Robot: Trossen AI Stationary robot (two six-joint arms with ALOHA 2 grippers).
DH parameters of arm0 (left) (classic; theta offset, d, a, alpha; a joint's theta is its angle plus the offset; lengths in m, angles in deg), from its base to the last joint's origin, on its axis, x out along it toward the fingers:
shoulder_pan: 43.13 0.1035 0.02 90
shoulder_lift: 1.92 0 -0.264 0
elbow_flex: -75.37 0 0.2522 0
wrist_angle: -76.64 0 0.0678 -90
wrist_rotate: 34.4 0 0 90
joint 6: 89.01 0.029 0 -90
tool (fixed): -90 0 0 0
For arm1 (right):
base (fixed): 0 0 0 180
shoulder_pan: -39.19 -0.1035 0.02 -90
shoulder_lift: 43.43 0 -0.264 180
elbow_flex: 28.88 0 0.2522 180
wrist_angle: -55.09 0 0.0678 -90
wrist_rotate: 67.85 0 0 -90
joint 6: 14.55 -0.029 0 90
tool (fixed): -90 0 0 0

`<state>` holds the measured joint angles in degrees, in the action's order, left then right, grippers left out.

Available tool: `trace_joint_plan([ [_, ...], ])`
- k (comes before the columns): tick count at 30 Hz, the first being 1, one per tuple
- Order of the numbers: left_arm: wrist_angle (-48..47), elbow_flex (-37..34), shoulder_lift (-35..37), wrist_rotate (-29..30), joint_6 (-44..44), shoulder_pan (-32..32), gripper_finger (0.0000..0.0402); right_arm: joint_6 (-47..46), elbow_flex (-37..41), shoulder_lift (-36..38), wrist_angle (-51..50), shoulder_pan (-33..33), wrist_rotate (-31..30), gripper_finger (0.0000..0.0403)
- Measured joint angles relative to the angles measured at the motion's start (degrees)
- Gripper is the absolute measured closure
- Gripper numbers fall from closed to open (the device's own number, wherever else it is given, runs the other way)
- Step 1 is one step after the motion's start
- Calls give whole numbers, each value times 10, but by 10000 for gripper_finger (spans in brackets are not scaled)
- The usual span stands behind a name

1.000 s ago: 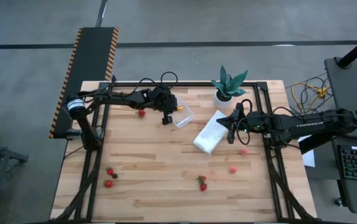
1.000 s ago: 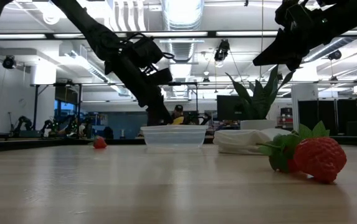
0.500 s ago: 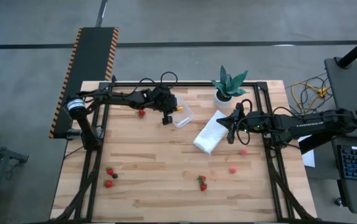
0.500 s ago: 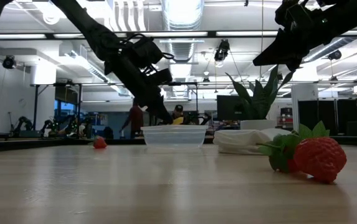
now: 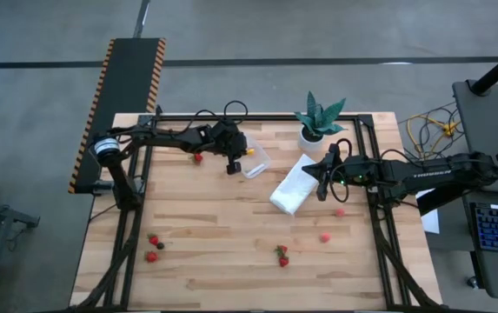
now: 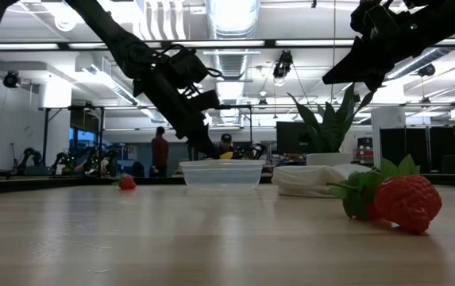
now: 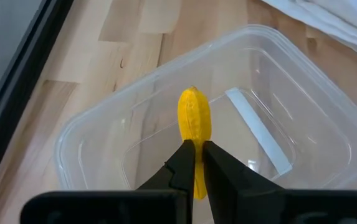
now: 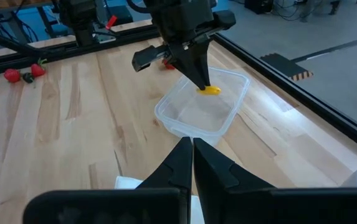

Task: Pick and placing Produce into tupperware
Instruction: Put the corn into the transparent bin, then put the top apricot into the transparent bin

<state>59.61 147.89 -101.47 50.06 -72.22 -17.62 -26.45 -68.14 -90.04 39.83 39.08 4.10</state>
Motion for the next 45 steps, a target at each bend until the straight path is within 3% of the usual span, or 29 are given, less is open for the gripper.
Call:
trace_joint_plan([
  [9,-2,-1,0,0,-4,0,386,1,0,0,0,0,0,394],
  [19,-1,-1,0,2,-3,0,316,1,0,0,0,0,0,394],
  [26,1,-1,9,14,-1,0,301,-19,0,0,-1,0,1,394],
  [30,8,1,45,14,-12,-8,301,-88,-10,0,-39,0,12,394],
  [36,82,-28,120,25,-15,-40,307,-194,-33,0,-98,-1,80,394],
  [45,260,-148,247,46,-34,-86,313,-317,-92,-23,-232,-25,127,394],
])
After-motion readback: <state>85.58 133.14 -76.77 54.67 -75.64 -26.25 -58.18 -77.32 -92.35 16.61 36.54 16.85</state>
